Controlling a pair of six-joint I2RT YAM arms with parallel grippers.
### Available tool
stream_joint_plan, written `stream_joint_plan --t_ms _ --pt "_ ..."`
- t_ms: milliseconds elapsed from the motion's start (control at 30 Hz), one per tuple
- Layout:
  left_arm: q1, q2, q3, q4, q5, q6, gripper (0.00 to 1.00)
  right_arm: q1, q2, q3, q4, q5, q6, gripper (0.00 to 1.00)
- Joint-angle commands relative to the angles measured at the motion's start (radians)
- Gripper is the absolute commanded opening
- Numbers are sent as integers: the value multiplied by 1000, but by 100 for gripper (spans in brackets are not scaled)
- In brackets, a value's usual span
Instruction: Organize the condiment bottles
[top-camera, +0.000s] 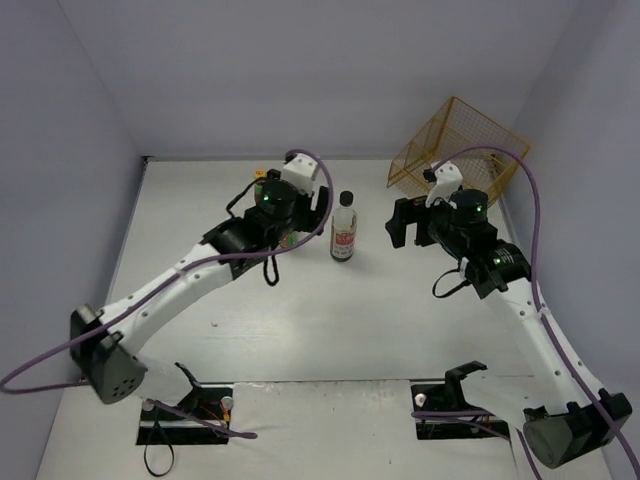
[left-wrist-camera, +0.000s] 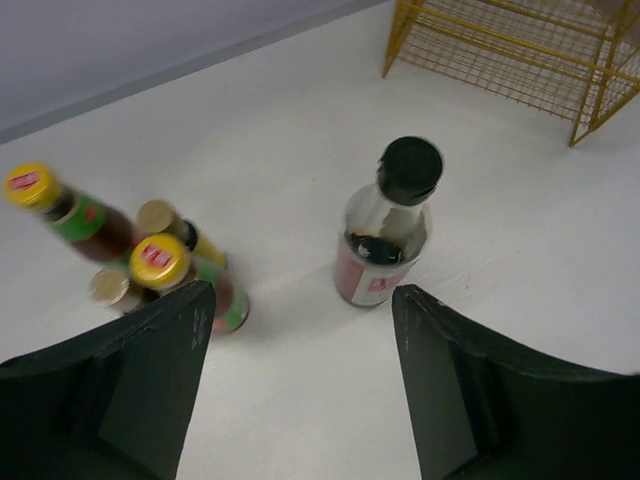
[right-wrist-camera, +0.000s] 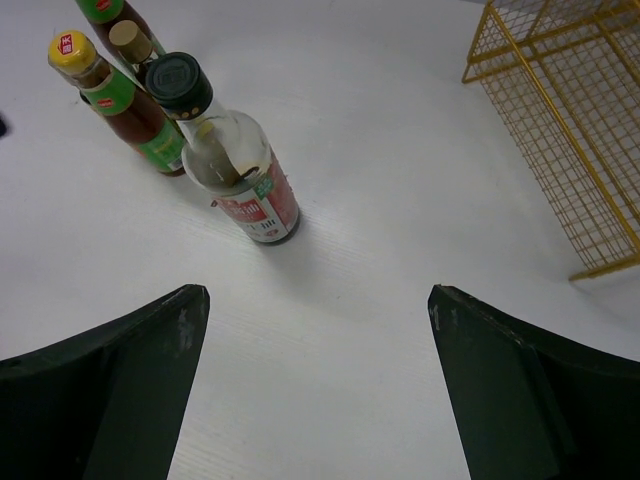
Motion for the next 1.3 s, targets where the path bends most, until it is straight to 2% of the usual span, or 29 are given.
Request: stream_joint_plan --t_ms 0,100,333,500,733,833,900,1100,1267 --pt "24 -172 -45 -127 -131 -67 71 25 62 53 165 -54 23 95" --pt "57 -278 -111 -268 -187 -115 71 64 130 59 225 -48 29 93" --pt "191 -492 -251 -478 -197 -217 71 153 259 79 356 -15 23 94" --pt "269 -576 -319 -566 -183 -254 71 177 339 88 415 1 23 95" --pt "274 -631 -366 -615 -215 -280 71 189 431 101 491 7 29 95" --pt "275 -644 -366 -621 -217 -282 71 196 448 94 531 8 32 92" --pt "275 -653 -366 -633 -223 -280 71 202 474 87 571 8 27 84" --pt "275 -674 -369 -635 -240 -279 71 205 500 59 636 22 21 78" --pt "275 -679 -374 -638 -243 -274 71 205 527 59 653 38 7 64"
